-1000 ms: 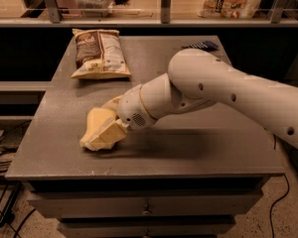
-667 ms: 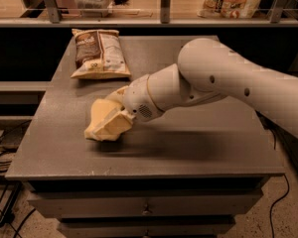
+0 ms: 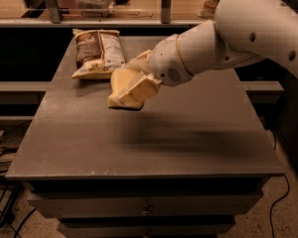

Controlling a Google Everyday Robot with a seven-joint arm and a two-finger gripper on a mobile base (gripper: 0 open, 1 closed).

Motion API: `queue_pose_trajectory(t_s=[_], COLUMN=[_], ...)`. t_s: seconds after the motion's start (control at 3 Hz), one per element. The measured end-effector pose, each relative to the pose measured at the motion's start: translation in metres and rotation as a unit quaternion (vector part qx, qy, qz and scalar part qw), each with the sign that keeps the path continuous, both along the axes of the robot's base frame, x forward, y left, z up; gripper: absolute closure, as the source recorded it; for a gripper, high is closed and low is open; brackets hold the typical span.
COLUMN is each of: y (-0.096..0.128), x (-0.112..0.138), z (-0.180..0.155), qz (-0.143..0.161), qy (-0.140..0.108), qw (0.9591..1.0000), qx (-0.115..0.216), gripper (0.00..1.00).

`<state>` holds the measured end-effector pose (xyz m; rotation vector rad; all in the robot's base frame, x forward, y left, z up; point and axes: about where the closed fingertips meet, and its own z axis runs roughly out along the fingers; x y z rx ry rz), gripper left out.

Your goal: Pick sponge

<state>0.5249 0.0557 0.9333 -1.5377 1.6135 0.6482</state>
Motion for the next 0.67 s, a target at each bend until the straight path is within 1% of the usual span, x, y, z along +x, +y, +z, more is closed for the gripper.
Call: queue_pose_trajectory(t_s=[0.33,0.67], y=[-0.0284,-0.0284], x=[0.0190,0.0190], z=[0.0582,0.0582], qz=[-0.005,-0.005], qy=[-0.055,-0.055], qw=[0.9985,0.9985], qx=[-0.001,-0.001], gripper=[1.00,1.00])
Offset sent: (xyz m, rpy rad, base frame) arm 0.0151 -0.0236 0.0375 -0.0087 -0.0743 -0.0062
